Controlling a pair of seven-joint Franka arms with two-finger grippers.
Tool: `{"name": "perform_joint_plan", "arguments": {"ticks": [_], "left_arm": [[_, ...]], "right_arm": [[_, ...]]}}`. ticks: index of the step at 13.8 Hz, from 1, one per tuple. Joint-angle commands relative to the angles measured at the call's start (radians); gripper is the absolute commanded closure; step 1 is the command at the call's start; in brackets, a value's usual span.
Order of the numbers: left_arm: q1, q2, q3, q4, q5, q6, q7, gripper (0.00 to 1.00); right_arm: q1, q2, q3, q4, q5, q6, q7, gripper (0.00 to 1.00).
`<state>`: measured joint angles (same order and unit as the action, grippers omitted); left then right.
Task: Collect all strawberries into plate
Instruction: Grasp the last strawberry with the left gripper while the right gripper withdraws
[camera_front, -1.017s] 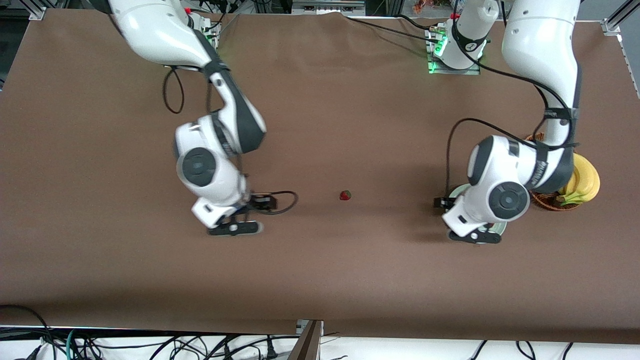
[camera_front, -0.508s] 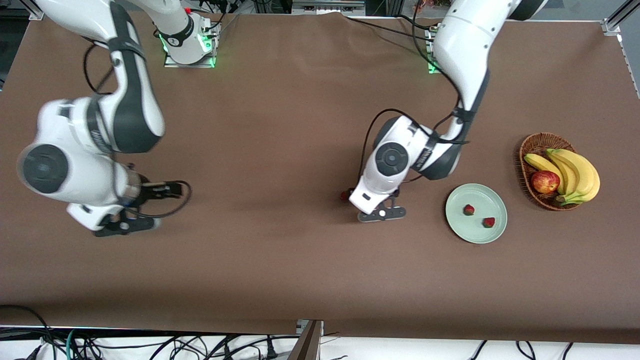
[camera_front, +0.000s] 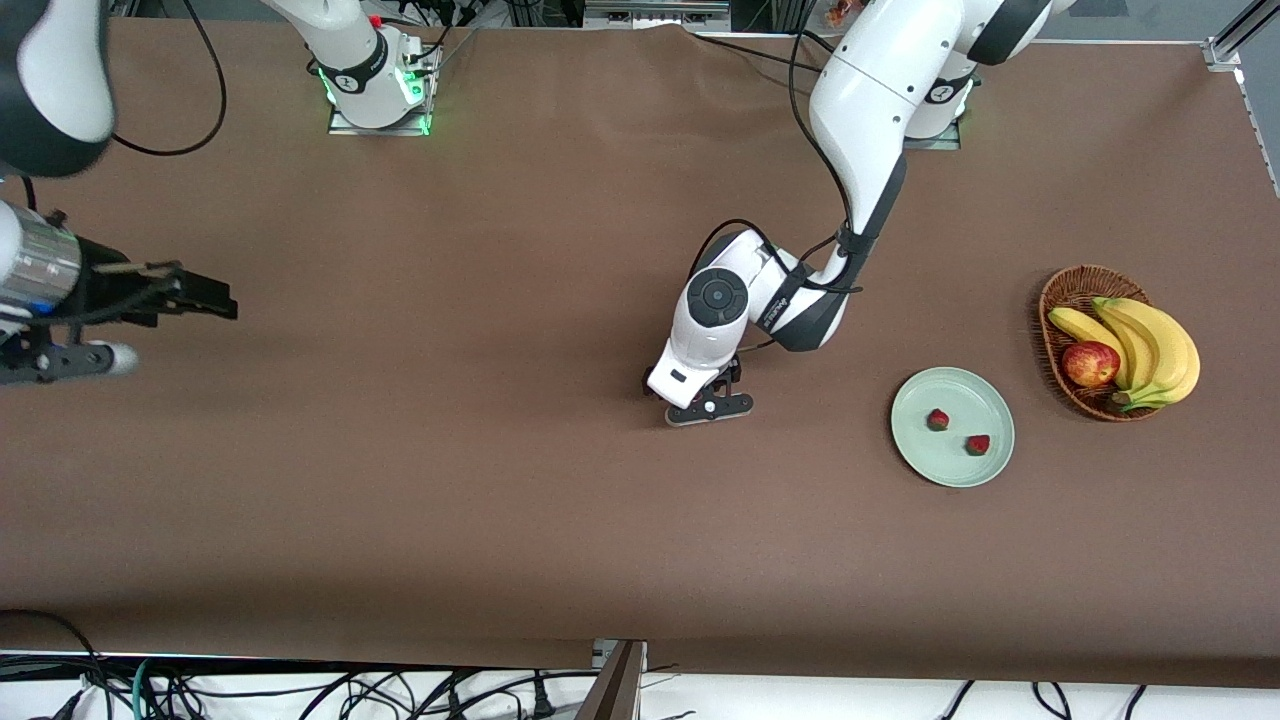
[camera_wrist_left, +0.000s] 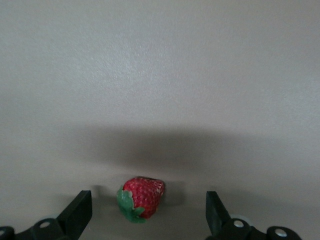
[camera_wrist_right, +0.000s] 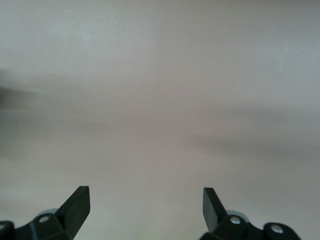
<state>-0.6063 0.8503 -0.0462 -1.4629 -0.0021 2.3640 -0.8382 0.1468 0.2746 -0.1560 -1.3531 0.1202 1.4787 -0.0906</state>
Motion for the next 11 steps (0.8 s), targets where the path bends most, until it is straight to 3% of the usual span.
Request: {"name": "perform_joint_plan", "arguments": {"ticks": [1, 3, 4, 7, 9, 11], "left_arm": [[-0.004, 0.006, 0.012, 0.006, 0.002, 0.004, -0.007, 0.0], [-0.004, 0.007, 0.014, 0.007, 0.002, 0.004, -0.004, 0.36], [-0.004, 0.007, 0.014, 0.009, 0.004, 0.004, -0.004, 0.38], [-0.004, 0.006, 0.016, 0.009, 0.004, 0.004, -0.004, 0.77], [-0.003, 0.006, 0.016, 0.009, 0.004, 0.003, -0.001, 0.95], [0.002, -0.005, 0.017, 0.009, 0.004, -0.012, -0.004, 0.95]], "right_arm": [[-0.059, -0.135, 0.061, -0.13, -0.033, 0.015, -0.011, 0.0], [-0.069, -0.181, 0.073, -0.132, -0.117, 0.014, -0.011, 0.0], [-0.07, -0.195, 0.097, -0.132, -0.152, 0.009, -0.011, 0.0], [-0.072, -0.204, 0.128, -0.141, -0.197, 0.011, -0.012, 0.0], [-0.072, -0.209, 0.131, -0.156, -0.189, -0.001, 0.002, 0.0], [-0.072, -0.213, 0.131, -0.167, -0.171, -0.003, 0.009, 0.0]]}}
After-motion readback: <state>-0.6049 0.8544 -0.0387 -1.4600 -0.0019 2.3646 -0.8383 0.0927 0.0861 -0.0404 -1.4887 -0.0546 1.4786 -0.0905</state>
